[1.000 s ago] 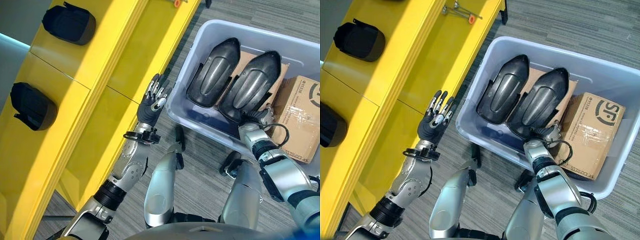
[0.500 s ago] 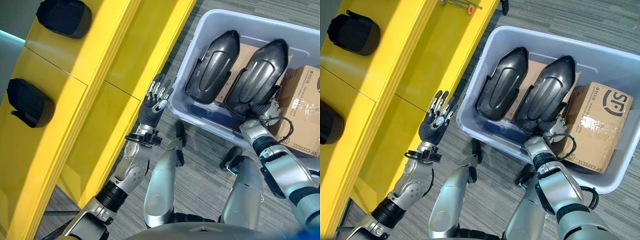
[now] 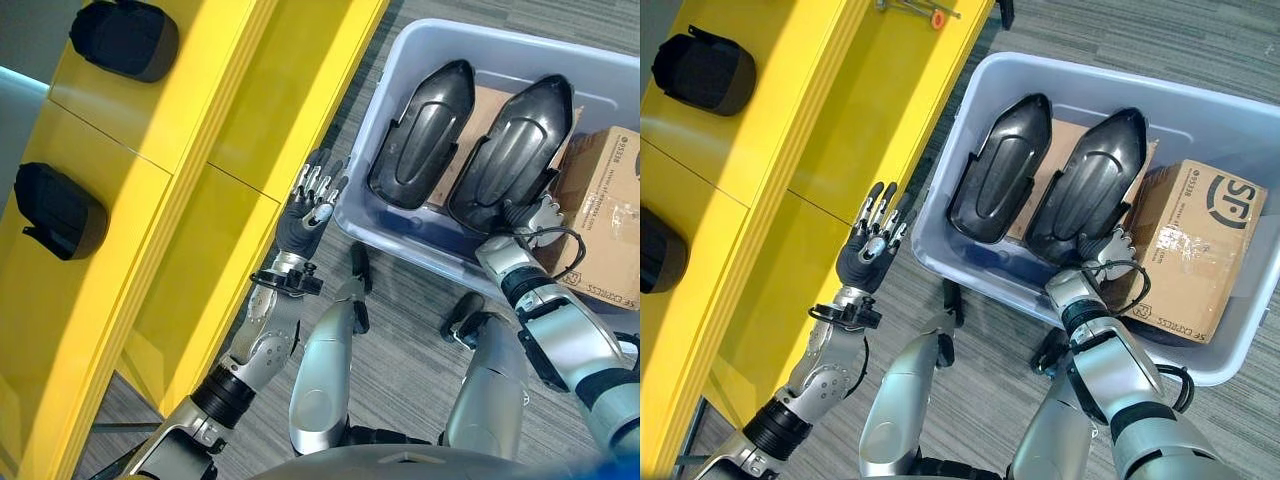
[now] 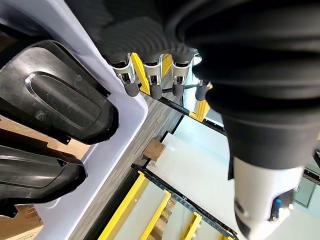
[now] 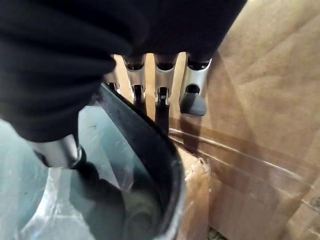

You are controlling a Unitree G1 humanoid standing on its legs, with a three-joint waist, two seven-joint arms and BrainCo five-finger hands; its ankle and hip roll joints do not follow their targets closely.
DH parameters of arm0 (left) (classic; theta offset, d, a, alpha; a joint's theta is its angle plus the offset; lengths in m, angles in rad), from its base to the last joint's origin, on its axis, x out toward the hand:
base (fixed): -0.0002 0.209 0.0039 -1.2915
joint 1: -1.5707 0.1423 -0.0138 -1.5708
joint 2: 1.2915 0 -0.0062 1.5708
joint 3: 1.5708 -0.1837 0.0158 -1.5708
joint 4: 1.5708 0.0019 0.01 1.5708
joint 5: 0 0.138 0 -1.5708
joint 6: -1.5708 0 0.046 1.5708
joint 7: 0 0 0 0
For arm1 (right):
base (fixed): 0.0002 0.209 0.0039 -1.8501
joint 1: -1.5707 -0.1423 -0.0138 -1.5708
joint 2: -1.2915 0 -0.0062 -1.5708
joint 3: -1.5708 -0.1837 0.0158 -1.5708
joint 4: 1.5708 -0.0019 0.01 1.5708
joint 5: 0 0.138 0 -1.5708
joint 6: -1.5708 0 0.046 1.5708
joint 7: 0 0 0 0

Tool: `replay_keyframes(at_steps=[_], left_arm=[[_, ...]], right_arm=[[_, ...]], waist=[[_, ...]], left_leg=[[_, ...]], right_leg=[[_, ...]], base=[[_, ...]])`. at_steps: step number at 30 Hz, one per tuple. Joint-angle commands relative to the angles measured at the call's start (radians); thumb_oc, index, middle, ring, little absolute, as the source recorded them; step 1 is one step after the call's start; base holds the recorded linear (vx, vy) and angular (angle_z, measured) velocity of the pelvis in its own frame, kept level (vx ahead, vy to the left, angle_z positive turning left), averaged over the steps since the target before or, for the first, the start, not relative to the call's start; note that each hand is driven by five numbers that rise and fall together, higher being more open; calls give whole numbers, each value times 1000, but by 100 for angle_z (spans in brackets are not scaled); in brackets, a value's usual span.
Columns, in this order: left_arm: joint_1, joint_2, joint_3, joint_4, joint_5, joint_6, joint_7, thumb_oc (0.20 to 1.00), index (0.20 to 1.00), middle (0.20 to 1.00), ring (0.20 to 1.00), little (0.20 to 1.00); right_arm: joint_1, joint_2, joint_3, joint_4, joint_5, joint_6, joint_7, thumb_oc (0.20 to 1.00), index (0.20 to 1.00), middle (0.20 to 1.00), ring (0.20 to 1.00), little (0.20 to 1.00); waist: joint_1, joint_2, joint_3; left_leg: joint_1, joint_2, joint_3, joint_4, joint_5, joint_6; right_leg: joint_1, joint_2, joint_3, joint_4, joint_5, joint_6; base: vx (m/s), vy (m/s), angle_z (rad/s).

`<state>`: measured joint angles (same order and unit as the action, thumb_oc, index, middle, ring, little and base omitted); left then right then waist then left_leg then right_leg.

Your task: Move parts from the plastic box to the shelf.

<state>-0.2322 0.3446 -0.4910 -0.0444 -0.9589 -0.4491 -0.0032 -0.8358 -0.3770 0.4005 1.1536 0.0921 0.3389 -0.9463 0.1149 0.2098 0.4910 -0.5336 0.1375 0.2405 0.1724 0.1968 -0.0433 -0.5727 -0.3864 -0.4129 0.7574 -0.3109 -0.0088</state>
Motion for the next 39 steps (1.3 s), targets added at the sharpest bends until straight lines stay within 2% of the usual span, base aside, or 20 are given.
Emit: replay_keyframes(at_steps=[1,3,5,6,10,13,20,26,30,33,34,35,36,39], left_arm=[[-25,15,3,-50,30,-77,-29,1000,1000,1000,1000,1000],[-13,23,18,-50,3,-78,-38,1000,1000,1000,1000,1000],[-6,28,25,-54,-4,-77,-42,1000,1000,1000,1000,1000],[3,35,39,-49,-5,-84,-47,1000,1000,1000,1000,1000],[24,37,68,-43,-40,-98,-60,1000,1000,1000,1000,1000],[31,40,83,-54,-28,-99,-58,1000,1000,1000,1000,1000],[25,35,100,-62,-20,-82,-29,1000,1000,1000,1000,1000],[42,29,125,-61,-13,-74,-23,1000,1000,1000,1000,1000],[59,23,138,-49,-10,-56,-38,1000,1000,1000,1000,1000],[68,20,147,-46,-1,-36,-41,1000,1000,1000,1000,1000],[67,18,148,-46,2,-33,-38,1000,1000,1000,1000,1000],[63,19,149,-46,2,-29,-35,1000,1000,1000,1000,1000],[62,20,150,-46,5,-29,-32,1000,1000,1000,1000,1000],[54,19,153,-42,3,-23,-30,1000,1000,1000,1000,1000]], right_arm=[[55,-49,-8,56,-3,-94,26,200,200,200,200,200],[95,-68,-17,5,-57,-170,-13,200,200,200,200,200],[119,-79,-17,-22,-85,-200,-28,200,200,200,200,200],[154,-89,-12,-68,-96,-231,-56,200,200,200,200,200],[221,-99,-25,-147,-59,-283,-122,200,200,200,200,200],[258,-106,-55,-233,-97,-326,-168,200,200,200,200,200],[282,-106,-80,-399,-202,-343,-208,200,200,200,200,200],[333,-101,-91,-493,-204,-347,-210,200,200,200,200,200],[372,-86,-95,-514,-194,-343,-164,200,200,200,200,200],[388,-78,-90,-531,-184,-368,-93,200,200,200,200,200],[386,-76,-87,-533,-184,-371,-82,363,363,363,363,363],[382,-76,-79,-544,-176,-377,-54,711,711,711,711,711],[378,-75,-73,-552,-177,-383,-27,1000,1000,1000,1000,1000],[366,-73,-52,-566,-182,-383,43,1000,1000,1000,1000,1000]], waist=[[11,38,29],[-6,25,29],[-16,18,29],[-32,3,29],[-60,-24,29],[-83,-43,29],[-106,-70,29],[-112,-86,28],[-112,-96,3],[-107,-99,-10],[-106,-99,-10],[-105,-99,-7],[-104,-100,-5],[-101,-100,3]], left_leg=[[92,-1,43,42,-173,-5],[137,7,52,-2,-158,-13],[156,13,56,-26,-146,-20],[185,27,66,-57,-133,-29],[227,53,85,-104,-114,-45],[265,72,101,-136,-102,-53],[338,82,109,-138,-109,-54],[402,84,100,-142,-113,-53],[442,82,90,-144,-119,-50],[446,84,82,-138,-121,-49],[445,84,81,-139,-120,-49],[441,84,79,-138,-121,-50],[439,84,79,-138,-120,-50],[424,86,77,-133,-119,-52]], right_leg=[[65,15,55,-128,108,72],[103,25,57,-175,125,83],[119,31,59,-202,135,89],[144,41,65,-241,148,96],[184,56,70,-310,175,110],[221,63,73,-356,193,119],[314,75,68,-404,202,120],[402,88,65,-433,198,112],[464,95,64,-465,200,108],[480,99,61,-471,197,105],[480,99,61,-471,197,104],[478,99,60,-470,196,105],[475,99,60,-470,195,105],[463,97,60,-463,193,106]], base=[[0,0,0],[6,11,-11],[18,9,-22],[26,5,-20],[26,-10,-17],[25,-3,-27],[37,-16,-13],[56,-12,-3],[115,-11,0],[58,-12,-1],[0,0,0],[0,0,0],[0,0,0],[-17,2,-1]])
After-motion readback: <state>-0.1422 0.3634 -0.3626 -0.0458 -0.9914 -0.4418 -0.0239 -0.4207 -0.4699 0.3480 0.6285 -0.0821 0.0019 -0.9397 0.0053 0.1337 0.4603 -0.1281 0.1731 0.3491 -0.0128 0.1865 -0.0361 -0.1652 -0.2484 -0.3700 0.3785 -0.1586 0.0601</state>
